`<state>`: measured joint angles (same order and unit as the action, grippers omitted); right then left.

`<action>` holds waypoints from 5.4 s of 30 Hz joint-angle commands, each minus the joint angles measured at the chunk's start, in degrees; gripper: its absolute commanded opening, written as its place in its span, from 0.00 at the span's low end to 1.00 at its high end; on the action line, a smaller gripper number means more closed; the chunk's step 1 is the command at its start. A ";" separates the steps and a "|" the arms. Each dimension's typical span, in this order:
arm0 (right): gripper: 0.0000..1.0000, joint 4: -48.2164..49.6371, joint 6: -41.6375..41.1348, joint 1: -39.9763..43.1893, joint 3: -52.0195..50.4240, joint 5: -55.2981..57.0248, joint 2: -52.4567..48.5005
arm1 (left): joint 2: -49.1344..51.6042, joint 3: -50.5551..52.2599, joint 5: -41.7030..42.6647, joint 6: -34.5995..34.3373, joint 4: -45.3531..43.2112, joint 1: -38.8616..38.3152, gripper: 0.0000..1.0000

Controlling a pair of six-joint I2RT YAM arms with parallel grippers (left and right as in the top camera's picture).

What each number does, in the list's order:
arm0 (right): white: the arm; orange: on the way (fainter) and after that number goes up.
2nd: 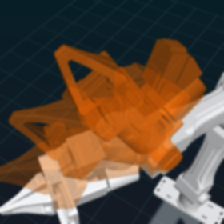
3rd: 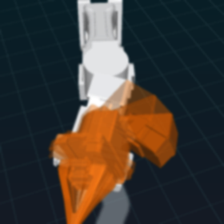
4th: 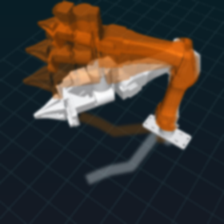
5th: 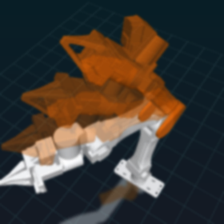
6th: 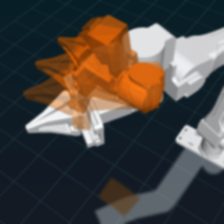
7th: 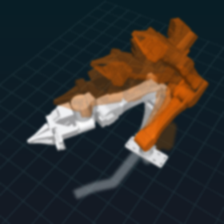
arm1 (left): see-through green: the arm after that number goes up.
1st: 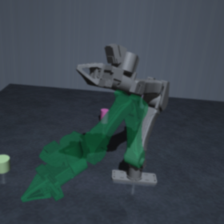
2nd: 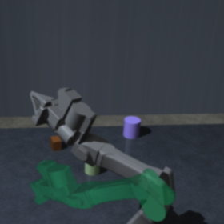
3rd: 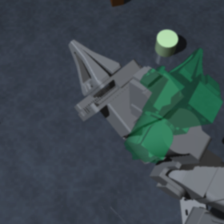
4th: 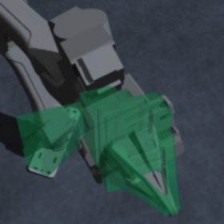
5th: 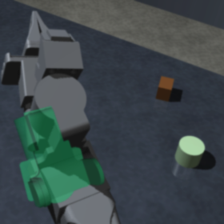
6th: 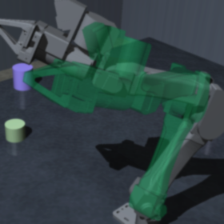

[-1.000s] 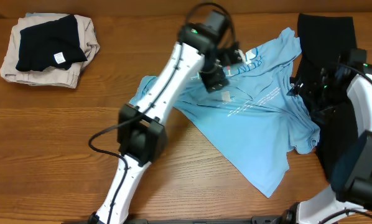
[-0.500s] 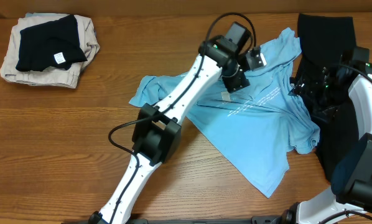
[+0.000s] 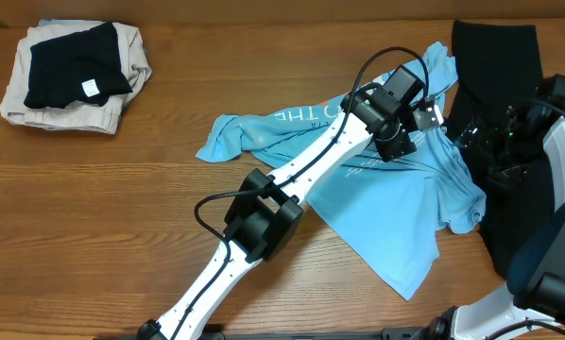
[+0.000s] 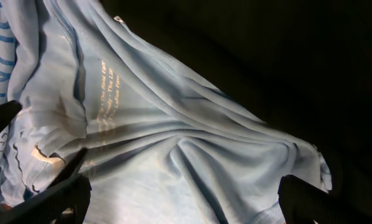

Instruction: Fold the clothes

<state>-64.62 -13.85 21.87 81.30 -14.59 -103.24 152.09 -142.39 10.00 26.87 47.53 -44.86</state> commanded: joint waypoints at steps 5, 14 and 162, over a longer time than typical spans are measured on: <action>1.00 0.42 0.39 0.07 0.52 0.35 0.26 | 4.26 -0.15 -1.68 -4.66 -2.03 0.74 0.72; 1.00 0.44 0.39 0.07 0.52 0.37 0.26 | 5.25 -0.09 -3.02 -6.16 -1.31 1.55 0.16; 0.96 8.39 -11.89 -24.92 -33.66 1.90 26.71 | -42.58 78.58 -15.93 -12.48 -16.17 35.76 0.57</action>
<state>-56.49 -25.50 -2.76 47.92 -13.13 -76.73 108.07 -64.95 -6.70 13.10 31.31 -9.61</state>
